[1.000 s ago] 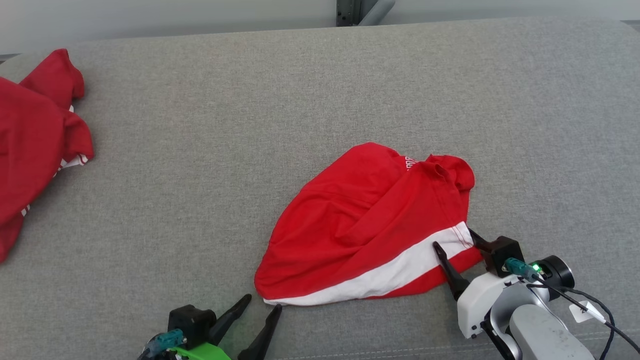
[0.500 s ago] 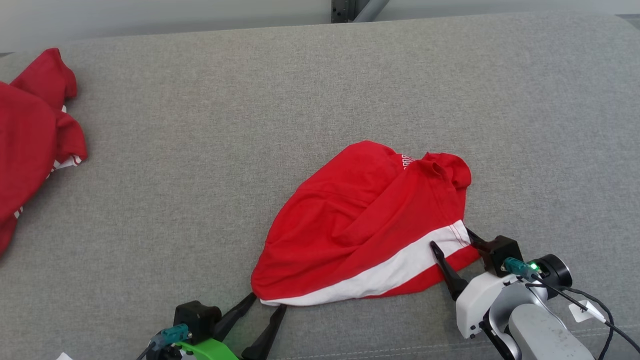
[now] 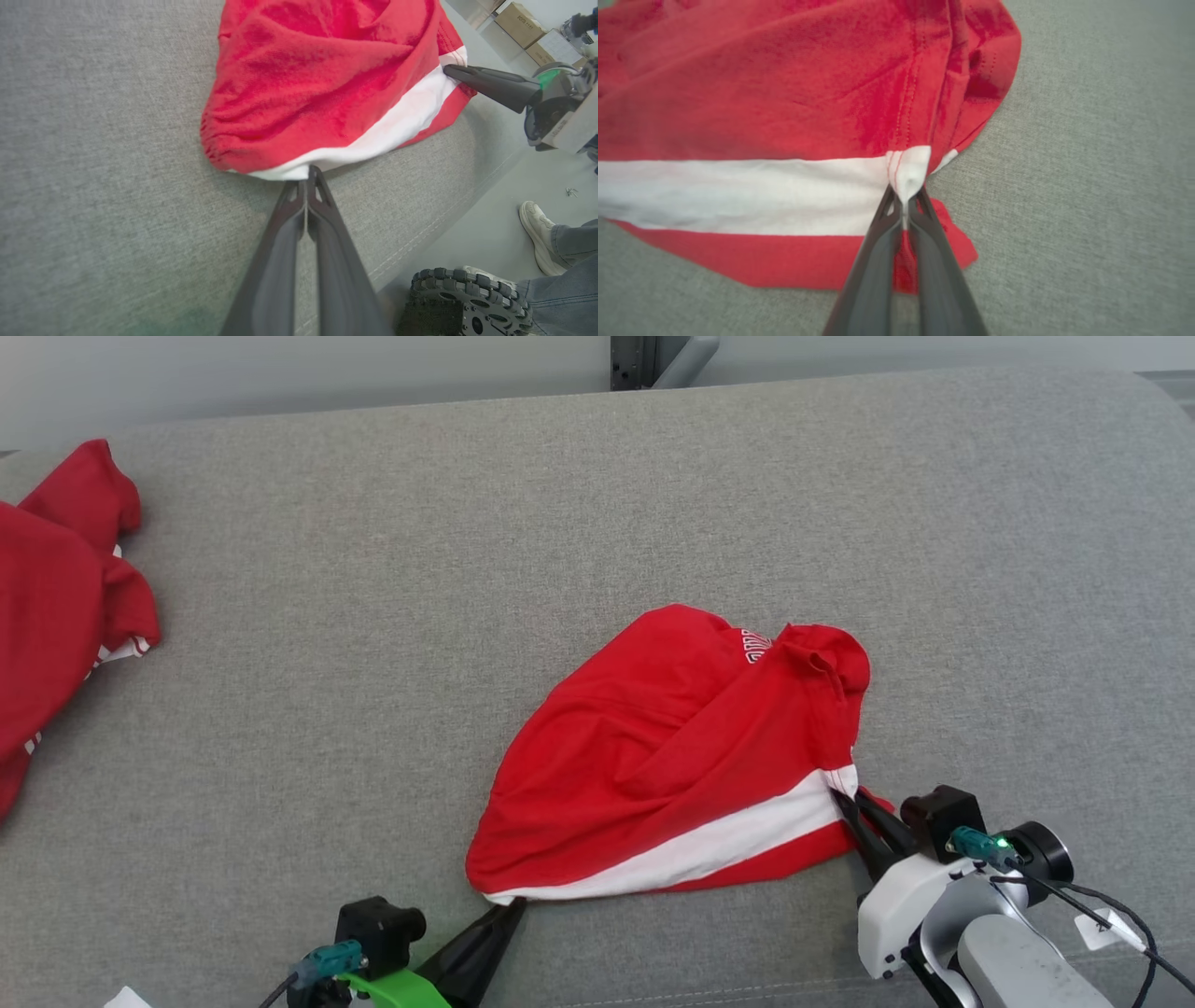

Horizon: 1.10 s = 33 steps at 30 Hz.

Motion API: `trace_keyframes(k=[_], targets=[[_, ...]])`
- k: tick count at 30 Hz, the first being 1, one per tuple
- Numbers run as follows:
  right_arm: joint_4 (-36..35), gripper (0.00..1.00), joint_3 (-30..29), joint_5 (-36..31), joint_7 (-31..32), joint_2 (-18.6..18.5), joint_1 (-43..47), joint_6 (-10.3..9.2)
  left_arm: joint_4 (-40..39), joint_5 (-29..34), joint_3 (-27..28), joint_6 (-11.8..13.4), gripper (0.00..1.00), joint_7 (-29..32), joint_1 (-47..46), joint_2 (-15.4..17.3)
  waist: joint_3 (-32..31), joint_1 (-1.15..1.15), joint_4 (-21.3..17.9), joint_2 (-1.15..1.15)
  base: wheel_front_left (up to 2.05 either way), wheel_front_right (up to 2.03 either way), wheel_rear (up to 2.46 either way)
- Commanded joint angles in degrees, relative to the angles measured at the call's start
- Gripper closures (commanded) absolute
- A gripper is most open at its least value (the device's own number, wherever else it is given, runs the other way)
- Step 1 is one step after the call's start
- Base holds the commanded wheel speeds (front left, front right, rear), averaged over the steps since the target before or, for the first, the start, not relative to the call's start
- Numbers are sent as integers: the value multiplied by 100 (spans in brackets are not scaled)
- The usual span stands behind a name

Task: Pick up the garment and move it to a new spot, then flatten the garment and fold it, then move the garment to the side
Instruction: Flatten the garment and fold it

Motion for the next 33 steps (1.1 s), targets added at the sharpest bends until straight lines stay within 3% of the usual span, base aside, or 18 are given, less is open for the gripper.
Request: trace_keyframes(k=[1,15,22,33], targets=[[-58,100,-34,45,-25,-38,94,-10,-44,-48,-2,-18,100,-26,-85,69,-22,0,-18,0,0,0,0],[-771,100,-306,128,127,-90,519,-10,-590,26,314,-16,100,-30,349,439,-187,0,-370,0,0,0,0],[-1102,100,-661,232,177,-145,1019,-10,-1276,175,153,239,100,63,712,678,-151,0,-453,0,0,0,0],[-723,100,-658,110,154,79,950,-10,-1110,120,69,306,100,100,749,507,-5,0,-519,0,0,0,0]])
